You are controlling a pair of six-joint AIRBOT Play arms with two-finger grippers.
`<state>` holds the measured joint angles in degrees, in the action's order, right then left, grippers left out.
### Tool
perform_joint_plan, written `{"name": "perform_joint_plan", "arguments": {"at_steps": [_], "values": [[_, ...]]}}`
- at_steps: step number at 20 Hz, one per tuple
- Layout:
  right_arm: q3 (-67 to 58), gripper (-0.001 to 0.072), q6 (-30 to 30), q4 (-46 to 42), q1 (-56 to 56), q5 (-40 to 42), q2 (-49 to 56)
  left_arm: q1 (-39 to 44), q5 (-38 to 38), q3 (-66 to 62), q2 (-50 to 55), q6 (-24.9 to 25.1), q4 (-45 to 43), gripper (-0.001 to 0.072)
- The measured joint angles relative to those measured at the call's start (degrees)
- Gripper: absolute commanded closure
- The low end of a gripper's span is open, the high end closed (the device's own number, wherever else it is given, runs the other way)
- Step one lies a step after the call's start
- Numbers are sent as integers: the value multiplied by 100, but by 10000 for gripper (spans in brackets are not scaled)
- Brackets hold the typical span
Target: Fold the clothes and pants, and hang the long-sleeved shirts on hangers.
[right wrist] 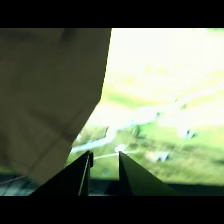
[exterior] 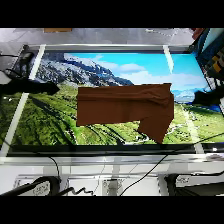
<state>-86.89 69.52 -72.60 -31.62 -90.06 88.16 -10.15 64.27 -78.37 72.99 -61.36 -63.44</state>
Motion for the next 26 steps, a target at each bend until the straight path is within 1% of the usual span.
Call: {"name": "perform_joint_plan", "arguments": {"at_steps": [2,4,6,9,10,11,12,14,15,18,20,21,22,23,24,25,26], "values": [[1023,508,-160,487,-485,-59,-369,-107,103,0,-334,-4,-81,70],[2061,502,-396,953,-835,90,-621,-166,160,0,-533,-17,-122,70],[2938,502,-645,1364,-1014,426,-754,-197,186,0,-636,-15,-149,70],[3873,498,-994,1996,-1043,1080,-848,-216,223,0,-684,-15,-170,70],[4113,399,-1143,2186,-1001,1340,-863,-221,227,0,-686,-15,-177,70],[4284,328,-1261,2317,-949,1563,-876,-223,229,0,-691,-15,-186,70],[4430,329,-1364,2457,-874,1810,-883,-225,234,0,-693,-15,-188,70],[4607,345,-1488,2656,-713,2297,-887,-225,238,0,-691,-15,-188,70],[4658,400,-1523,2723,-623,2518,-887,-227,238,0,-682,-15,-188,70],[4750,447,-1598,2855,-317,3029,-885,-227,240,0,-608,-15,-190,71],[4776,448,-1622,2903,-118,3224,-883,-225,240,0,-498,-17,-190,71],[4780,482,-1631,2927,-35,3300,-883,-227,240,0,-424,-39,-190,71],[4787,539,-1637,2927,31,3366,-883,-227,243,0,-326,-122,-190,76],[4793,579,-1639,2918,79,3397,-881,-227,243,0,-223,-181,-192,194],[4795,635,-1641,2920,109,3397,-881,-227,256,0,-105,-282,-192,414],[4795,693,-1646,2918,133,3386,-881,-227,291,4,4,-323,-192,495],[4795,693,-1646,2916,151,3355,-883,-227,341,24,118,-376,-192,495]]}}
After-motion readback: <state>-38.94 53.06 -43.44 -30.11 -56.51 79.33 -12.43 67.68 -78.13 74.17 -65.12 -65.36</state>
